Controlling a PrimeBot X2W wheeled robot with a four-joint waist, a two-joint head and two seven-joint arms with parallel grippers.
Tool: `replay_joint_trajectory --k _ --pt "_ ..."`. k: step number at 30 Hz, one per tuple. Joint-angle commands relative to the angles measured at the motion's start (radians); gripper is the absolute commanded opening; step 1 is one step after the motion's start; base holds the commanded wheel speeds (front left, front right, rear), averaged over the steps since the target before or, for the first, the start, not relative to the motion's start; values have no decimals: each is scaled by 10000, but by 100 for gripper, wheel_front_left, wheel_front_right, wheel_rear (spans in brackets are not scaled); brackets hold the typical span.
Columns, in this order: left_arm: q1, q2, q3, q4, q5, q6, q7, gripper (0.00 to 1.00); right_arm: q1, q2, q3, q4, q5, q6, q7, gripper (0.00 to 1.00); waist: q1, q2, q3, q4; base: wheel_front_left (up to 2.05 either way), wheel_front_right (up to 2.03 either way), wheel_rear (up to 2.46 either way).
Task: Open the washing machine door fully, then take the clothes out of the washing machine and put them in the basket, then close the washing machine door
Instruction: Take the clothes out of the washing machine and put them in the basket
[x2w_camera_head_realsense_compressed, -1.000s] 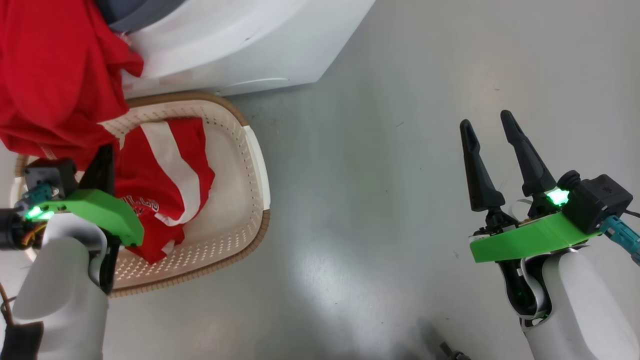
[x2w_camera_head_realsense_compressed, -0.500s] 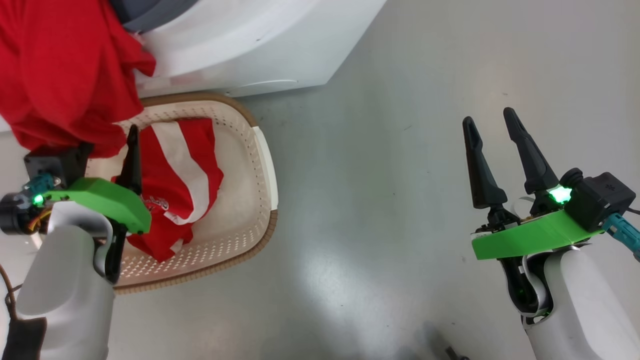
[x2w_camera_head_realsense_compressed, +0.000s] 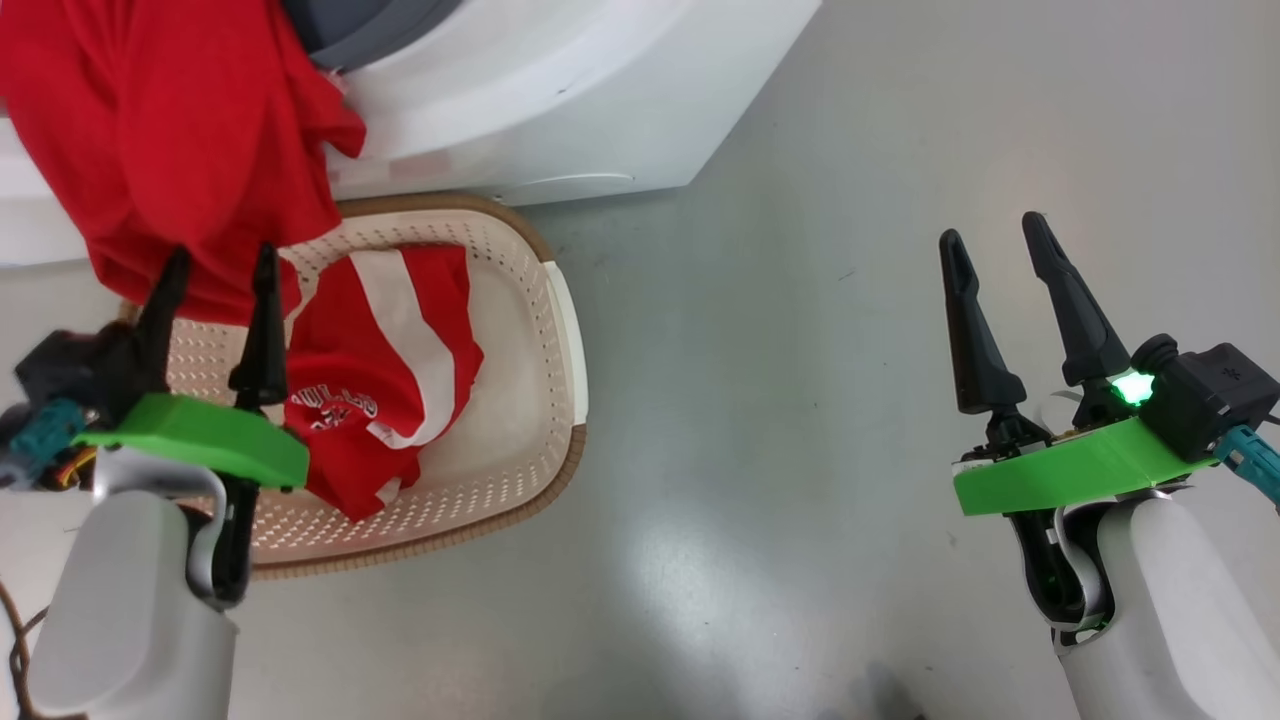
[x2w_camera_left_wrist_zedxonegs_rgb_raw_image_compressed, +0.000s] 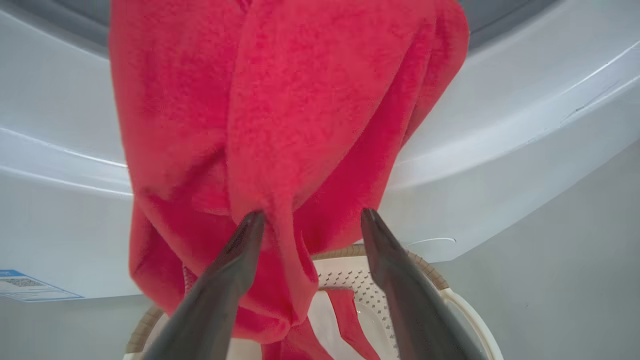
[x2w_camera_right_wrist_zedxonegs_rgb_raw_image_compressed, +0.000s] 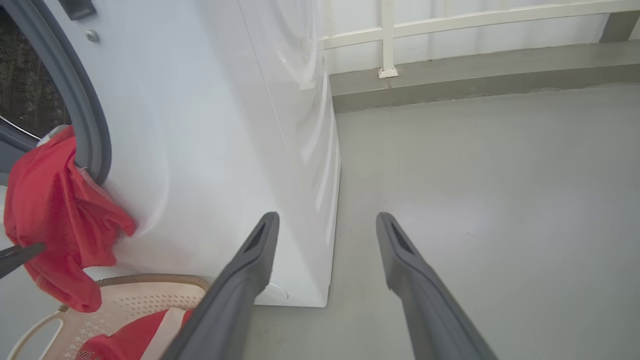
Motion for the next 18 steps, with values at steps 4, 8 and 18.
replay_joint_trajectory --k 4,8,18 --pt "821 208 653 -1312 -34 -54 -49 100 198 18 226 -154 -121 62 -63 100 0 0 -144 84 0 0 0" --pt "1417 138 987 -2524 95 -54 -49 100 260 18 208 -108 -162 62 -63 100 0 0 -296 148 0 0 0" --pt "3036 -150 1577 -4731 341 -54 -49 100 413 18 178 -79 -270 62 -63 100 0 0 -565 270 0 0 0"
